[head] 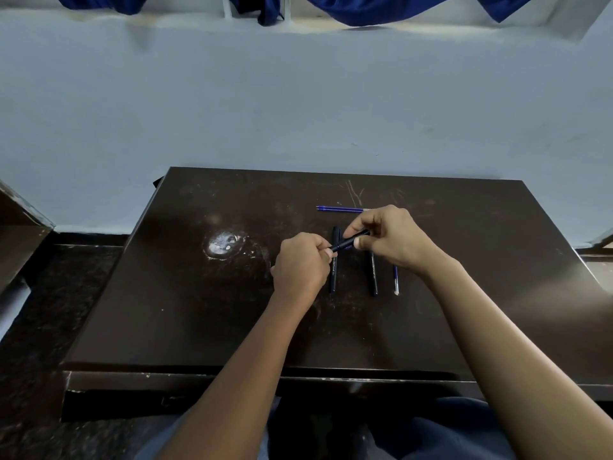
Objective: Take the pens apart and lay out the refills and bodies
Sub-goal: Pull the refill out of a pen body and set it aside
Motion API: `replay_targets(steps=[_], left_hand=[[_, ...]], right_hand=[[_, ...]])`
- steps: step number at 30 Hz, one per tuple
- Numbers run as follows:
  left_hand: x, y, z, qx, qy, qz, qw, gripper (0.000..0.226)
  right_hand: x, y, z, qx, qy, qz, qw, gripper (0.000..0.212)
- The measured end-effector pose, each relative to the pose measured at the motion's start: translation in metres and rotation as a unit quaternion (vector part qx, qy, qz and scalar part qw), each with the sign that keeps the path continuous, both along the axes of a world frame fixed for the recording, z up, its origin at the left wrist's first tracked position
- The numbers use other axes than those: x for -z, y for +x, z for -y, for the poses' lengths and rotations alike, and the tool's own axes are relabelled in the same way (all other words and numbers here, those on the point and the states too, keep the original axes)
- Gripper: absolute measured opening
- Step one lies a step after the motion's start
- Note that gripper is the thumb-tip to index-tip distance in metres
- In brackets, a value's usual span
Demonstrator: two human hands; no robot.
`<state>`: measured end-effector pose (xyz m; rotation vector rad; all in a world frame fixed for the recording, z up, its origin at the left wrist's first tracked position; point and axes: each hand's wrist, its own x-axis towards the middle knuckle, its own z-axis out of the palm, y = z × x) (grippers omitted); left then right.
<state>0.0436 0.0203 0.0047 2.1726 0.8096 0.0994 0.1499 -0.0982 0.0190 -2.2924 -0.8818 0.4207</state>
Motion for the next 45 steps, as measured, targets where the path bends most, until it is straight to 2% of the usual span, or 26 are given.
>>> replay_targets(steps=[6, 9, 13, 16, 18, 24, 29, 45], left_hand=[[0.009, 0.000, 0.003, -0.001, -0.054, -0.048, 0.997, 0.019], [0.013, -0.003, 0.006, -0.013, -0.015, -0.042, 0.999, 0.019], [0.008, 0.003, 0.014, -0.030, 0.018, -0.007, 0.999, 0.018], [0.006, 0.022, 0.027, -0.047, 0.011, -0.044, 0.998, 0.019], [0.006, 0.035, 0.039, -0.047, 0.011, -0.074, 0.996, 0.022], [0.019, 0.060, 0.060, -0.029, 0.054, -0.104, 0.993, 0.024], [0.031, 0.067, 0.059, -0.028, 0.068, -0.107, 0.992, 0.027], [0.047, 0.072, 0.061, 0.030, 0.113, -0.091, 0.989, 0.025]], right_hand=[[0.003, -0.002, 0.000, 0.035, 0.022, -0.019, 0.999, 0.027], [0.003, 0.006, 0.009, 0.111, 0.028, -0.022, 0.993, 0.031], [0.014, 0.018, 0.022, 0.193, -0.050, -0.047, 0.979, 0.014], [0.029, 0.016, 0.022, 0.211, -0.086, -0.087, 0.970, 0.012], [0.037, 0.012, 0.020, 0.205, -0.103, -0.081, 0.970, 0.012], [0.052, 0.004, 0.015, 0.191, -0.106, -0.089, 0.972, 0.029], [0.061, 0.002, 0.010, 0.178, -0.131, -0.098, 0.970, 0.030], [0.062, 0.005, 0.012, 0.171, -0.115, -0.120, 0.971, 0.033]])
